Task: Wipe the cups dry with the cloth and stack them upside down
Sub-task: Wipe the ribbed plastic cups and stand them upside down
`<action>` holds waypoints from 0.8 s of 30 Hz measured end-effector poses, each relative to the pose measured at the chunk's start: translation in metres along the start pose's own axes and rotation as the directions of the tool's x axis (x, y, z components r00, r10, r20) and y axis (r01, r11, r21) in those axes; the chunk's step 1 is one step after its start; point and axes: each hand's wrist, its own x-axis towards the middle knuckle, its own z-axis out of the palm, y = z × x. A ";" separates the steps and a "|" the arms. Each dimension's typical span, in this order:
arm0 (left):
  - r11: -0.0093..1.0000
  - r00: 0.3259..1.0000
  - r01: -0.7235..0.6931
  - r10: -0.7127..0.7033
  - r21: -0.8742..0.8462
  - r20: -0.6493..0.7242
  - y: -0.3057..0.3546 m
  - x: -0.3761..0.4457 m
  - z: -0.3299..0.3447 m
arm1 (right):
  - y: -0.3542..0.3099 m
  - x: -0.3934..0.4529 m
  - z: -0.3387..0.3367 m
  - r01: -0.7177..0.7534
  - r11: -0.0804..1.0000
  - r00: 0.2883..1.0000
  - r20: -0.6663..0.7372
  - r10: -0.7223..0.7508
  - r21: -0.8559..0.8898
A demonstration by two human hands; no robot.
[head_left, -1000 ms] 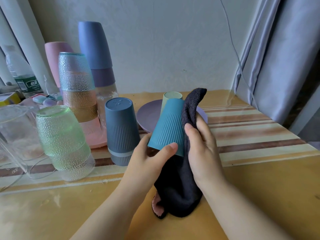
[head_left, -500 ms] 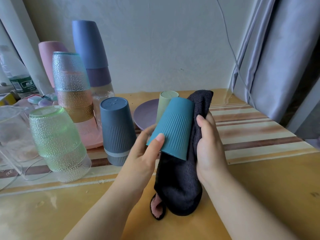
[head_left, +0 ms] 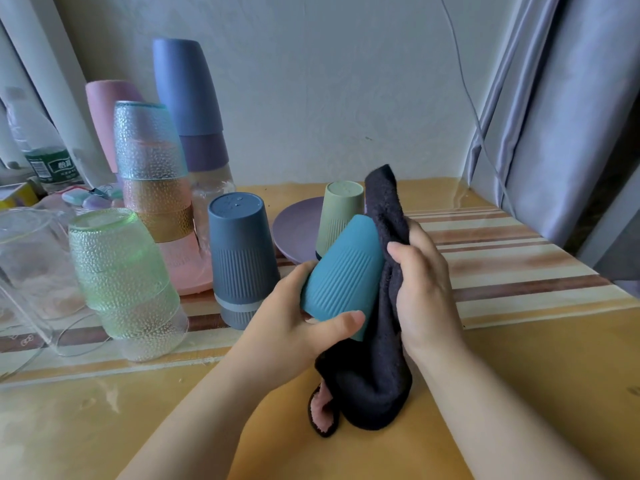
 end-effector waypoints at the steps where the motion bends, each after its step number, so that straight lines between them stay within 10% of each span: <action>1: 1.000 0.999 -0.005 0.004 0.017 0.039 0.001 0.000 -0.002 | -0.001 0.001 -0.003 -0.007 1.000 1.000 0.006 0.007 0.029; 11: 0.903 0.977 0.153 -0.077 -0.401 0.198 0.000 -0.005 0.002 | -0.004 0.008 -0.012 -0.207 0.840 0.966 -0.029 0.256 0.502; 18: 0.848 0.992 0.101 -0.122 -0.521 -0.007 -0.002 -0.001 0.007 | 0.004 -0.008 0.009 -0.324 0.899 0.941 0.006 0.337 0.294; 24: 0.975 0.985 -0.041 0.003 -0.219 -0.173 0.013 -0.005 0.005 | 0.002 -0.008 0.012 -0.257 0.961 0.966 -0.012 0.260 0.097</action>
